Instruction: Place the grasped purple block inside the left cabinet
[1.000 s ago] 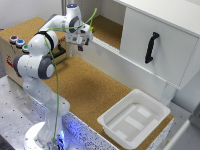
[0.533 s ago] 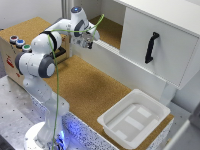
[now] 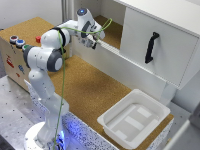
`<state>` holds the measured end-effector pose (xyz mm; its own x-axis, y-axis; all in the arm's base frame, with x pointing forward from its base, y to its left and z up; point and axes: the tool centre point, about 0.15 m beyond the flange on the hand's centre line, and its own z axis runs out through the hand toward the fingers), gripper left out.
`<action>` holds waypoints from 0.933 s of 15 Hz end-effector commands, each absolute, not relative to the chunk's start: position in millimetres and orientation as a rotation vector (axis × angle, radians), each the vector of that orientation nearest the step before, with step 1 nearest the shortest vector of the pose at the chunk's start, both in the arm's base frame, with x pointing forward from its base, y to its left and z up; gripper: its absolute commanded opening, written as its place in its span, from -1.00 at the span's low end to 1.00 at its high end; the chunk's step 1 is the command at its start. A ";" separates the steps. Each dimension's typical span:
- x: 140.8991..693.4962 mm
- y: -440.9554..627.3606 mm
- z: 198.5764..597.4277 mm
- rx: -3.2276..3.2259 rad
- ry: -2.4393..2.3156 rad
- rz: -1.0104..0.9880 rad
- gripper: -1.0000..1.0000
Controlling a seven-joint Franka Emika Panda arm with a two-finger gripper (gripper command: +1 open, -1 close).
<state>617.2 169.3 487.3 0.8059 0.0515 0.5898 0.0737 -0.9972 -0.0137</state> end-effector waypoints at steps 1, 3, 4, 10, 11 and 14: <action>670.8 191.9 483.4 -3.144 -0.006 -0.889 -1.00; 675.0 191.3 477.7 -3.156 0.012 -0.892 -1.00; 678.4 192.2 476.7 -3.156 0.003 -0.910 -1.00; 677.2 201.0 478.7 -3.197 -0.053 -0.924 1.00; 673.8 199.1 479.6 -3.190 -0.025 -0.933 1.00; 659.0 197.0 480.0 -3.167 0.000 -0.962 1.00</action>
